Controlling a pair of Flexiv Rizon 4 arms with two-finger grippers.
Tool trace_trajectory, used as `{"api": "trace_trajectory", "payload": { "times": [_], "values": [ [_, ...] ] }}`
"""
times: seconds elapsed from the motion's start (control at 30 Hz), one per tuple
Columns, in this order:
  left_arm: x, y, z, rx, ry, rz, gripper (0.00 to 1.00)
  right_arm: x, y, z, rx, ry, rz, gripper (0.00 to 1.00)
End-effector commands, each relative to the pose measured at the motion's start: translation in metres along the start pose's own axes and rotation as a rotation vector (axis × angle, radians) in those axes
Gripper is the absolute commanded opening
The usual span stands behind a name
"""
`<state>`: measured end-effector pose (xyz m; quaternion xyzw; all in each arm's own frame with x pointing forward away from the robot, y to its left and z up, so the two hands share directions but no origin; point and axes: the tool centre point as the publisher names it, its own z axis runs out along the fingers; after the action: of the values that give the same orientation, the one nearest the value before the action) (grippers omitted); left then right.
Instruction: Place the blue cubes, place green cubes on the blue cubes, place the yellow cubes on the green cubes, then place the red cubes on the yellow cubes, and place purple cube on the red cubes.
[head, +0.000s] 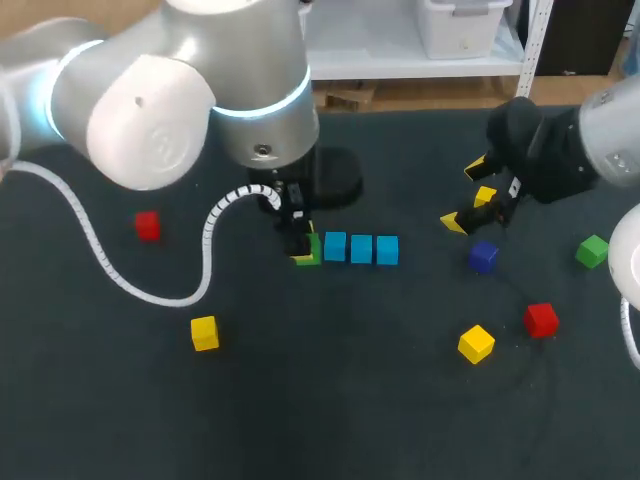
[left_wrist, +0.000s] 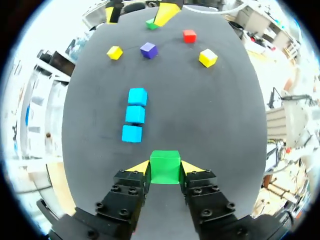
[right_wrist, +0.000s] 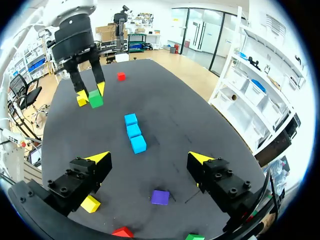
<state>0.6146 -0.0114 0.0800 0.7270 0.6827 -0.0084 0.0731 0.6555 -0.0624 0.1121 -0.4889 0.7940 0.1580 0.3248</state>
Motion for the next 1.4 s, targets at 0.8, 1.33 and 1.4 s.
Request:
{"api": "trace_trajectory", "payload": {
  "times": [0.8, 1.33, 1.4],
  "values": [
    [-0.031, 0.068, 0.041, 0.124, 0.08, 0.092, 0.0, 0.0, -0.001, 0.0, -0.003, -0.002, 0.0, 1.0],
    [-0.037, 0.073, 0.055, 0.107, 0.082, 0.031, 0.0, 0.0, -0.001, 0.0, -0.003, -0.002, 0.0, 1.0],
    [-0.038, 0.073, 0.057, 0.106, 0.085, 0.033, 0.0, 0.0, -0.001, 0.0, -0.003, -0.002, 0.0, 1.0]
  ]
}}
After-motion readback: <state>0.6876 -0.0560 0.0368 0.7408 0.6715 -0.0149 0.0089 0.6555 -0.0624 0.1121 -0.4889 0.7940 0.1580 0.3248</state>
